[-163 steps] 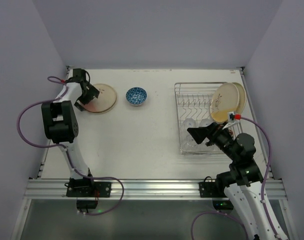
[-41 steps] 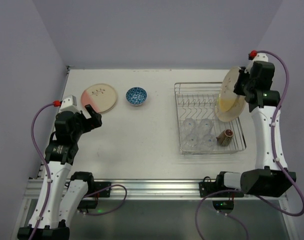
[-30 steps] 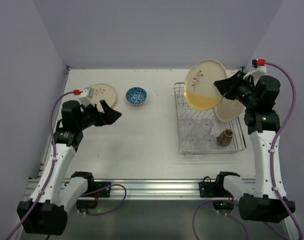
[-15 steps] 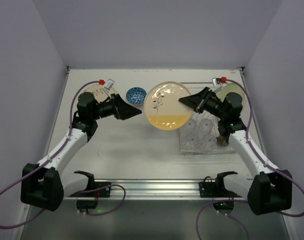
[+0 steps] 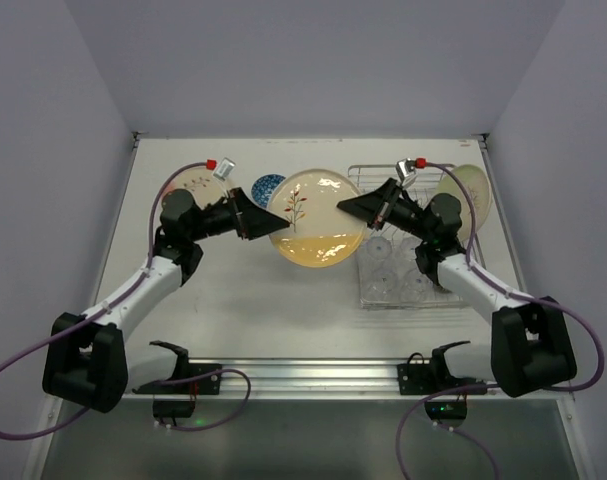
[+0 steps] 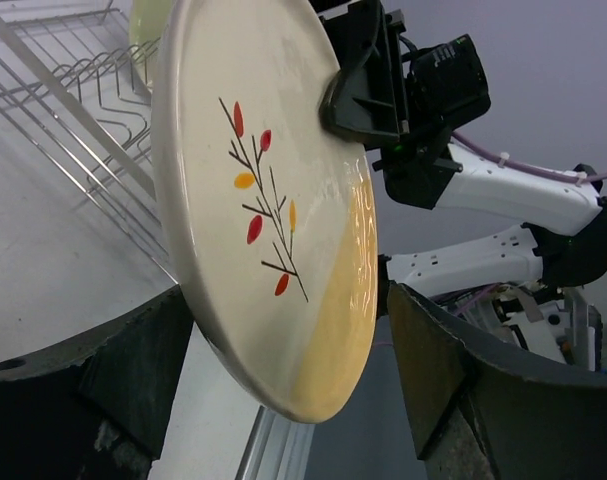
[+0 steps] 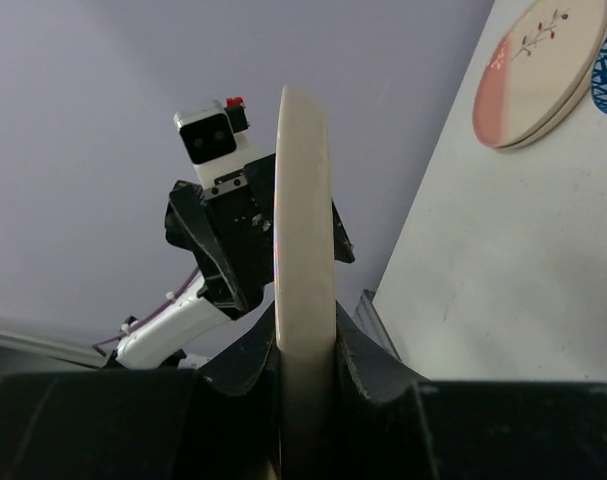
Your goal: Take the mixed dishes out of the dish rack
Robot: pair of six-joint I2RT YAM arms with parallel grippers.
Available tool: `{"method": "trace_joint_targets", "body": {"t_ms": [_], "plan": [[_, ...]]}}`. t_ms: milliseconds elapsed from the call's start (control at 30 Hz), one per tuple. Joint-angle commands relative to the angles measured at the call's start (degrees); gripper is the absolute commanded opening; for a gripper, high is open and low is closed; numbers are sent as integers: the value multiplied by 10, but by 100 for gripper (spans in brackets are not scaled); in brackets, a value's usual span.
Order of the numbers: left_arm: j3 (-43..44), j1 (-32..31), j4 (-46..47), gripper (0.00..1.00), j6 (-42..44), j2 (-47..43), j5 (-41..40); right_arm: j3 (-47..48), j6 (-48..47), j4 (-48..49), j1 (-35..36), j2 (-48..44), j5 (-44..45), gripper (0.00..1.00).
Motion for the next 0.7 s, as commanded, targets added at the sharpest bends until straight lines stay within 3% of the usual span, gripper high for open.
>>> {"method": "trace_joint_targets", "body": {"t_ms": [0, 167, 300, 333, 500, 533, 600, 667], "plan": [[-8, -3, 50, 80, -30, 14, 8, 15, 43, 136, 11, 0, 0, 0], [-24, -3, 108, 62, -82, 32, 9, 8, 49, 170, 21, 16, -1, 0], [-30, -3, 120, 20, -101, 33, 8, 7, 41, 171, 20, 20, 2, 0], [-33, -3, 120, 0, -104, 33, 8, 7, 37, 170, 20, 22, 2, 0], [-45, -2, 103, 0, -137, 19, -15, 17, 8, 151, 20, 31, 4, 0], [-48, -2, 93, 0, -148, 11, -27, 22, -1, 140, 20, 35, 5, 16], [-48, -1, 57, 0, -155, -1, -42, 28, -12, 122, 20, 38, 8, 36], [-45, 4, 33, 0, -164, -22, -69, 43, -43, 68, 20, 37, 15, 81]]}}
